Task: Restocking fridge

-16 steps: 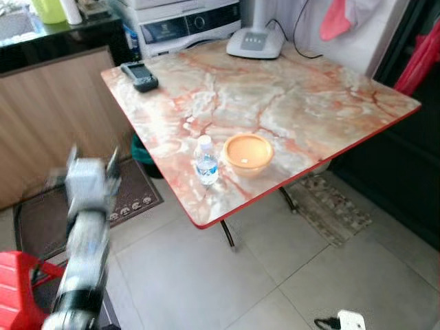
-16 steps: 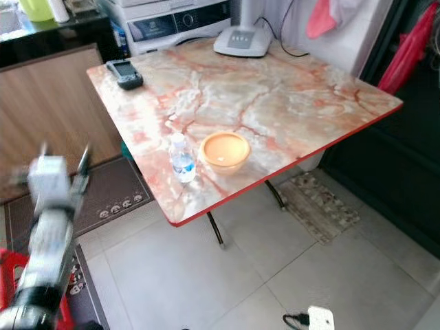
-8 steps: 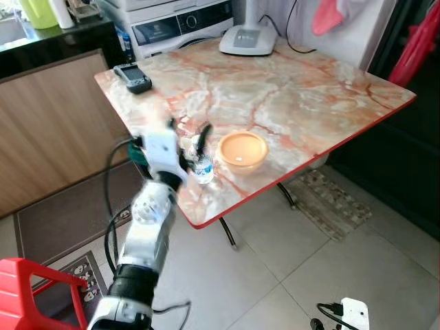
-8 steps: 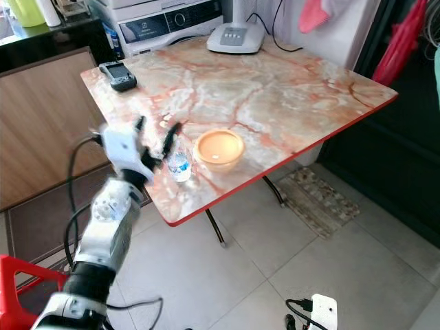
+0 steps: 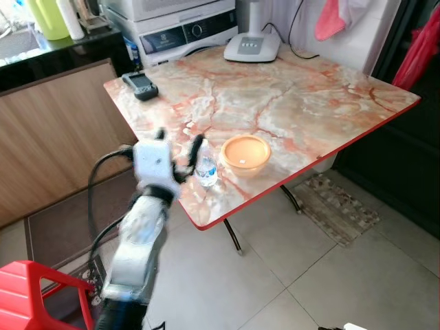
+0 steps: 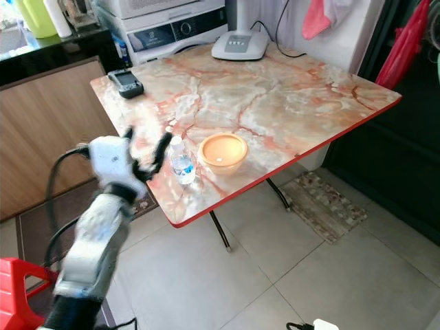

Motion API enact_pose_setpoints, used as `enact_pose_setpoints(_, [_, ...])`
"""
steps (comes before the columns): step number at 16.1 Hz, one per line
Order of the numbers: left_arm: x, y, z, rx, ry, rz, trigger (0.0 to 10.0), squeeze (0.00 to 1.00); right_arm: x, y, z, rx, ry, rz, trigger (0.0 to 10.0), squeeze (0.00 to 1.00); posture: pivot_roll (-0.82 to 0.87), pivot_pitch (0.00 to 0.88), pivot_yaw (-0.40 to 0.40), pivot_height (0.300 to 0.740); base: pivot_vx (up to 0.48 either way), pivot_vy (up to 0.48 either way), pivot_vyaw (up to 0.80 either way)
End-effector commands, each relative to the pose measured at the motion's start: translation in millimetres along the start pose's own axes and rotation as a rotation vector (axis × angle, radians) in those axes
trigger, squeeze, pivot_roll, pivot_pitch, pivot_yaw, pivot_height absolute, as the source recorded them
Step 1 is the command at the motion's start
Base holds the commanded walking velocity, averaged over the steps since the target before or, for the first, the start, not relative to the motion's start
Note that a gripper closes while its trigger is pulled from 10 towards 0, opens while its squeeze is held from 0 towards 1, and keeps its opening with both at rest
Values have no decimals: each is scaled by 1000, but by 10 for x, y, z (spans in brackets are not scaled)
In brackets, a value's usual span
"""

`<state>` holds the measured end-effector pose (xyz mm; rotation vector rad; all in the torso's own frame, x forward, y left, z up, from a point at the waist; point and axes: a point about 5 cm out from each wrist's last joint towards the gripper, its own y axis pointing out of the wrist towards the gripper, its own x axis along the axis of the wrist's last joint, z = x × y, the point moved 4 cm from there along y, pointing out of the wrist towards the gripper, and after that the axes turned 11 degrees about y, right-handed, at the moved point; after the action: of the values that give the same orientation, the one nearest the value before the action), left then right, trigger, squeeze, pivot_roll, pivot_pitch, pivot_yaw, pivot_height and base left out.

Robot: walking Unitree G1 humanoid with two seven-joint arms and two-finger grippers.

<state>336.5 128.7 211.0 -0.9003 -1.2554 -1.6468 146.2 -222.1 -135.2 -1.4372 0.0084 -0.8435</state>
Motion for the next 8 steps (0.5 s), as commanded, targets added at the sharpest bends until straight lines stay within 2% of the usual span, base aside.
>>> enact_pose_setpoints(1, [-44, -86, 118, 43, 33, 23, 10000, 0, -82, -15, -2, 3, 21, 7, 10000, 0, 156, 41, 79, 740, 0, 0, 0])
enact_pose_setpoints(2, [-100, -193, 165, 50, 63, 50, 10000, 0, -117, -28, -23, 4, 27, 7, 10000, 0, 159, 40, 73, 740, 0, 0, 0])
enact_pose_setpoints(4, [-106, -234, 214, 19, 137, 47, 10000, 0, -143, -42, -70, -2, 19, 12, 10000, 0, 169, 51, 58, 740, 0, 0, 0])
enact_pose_setpoints(5, [-57, -222, 184, 1, 127, 27, 10000, 0, -134, -47, -93, -4, 20, 8, 10000, 0, 174, 73, 49, 740, 0, 0, 0])
enact_pose_setpoints(8, [-7, -269, 120, -11, 80, 40, 10000, 0, -104, -59, -140, 14, -54, 11, 10000, 0, 179, 113, 40, 740, 0, 0, 0])
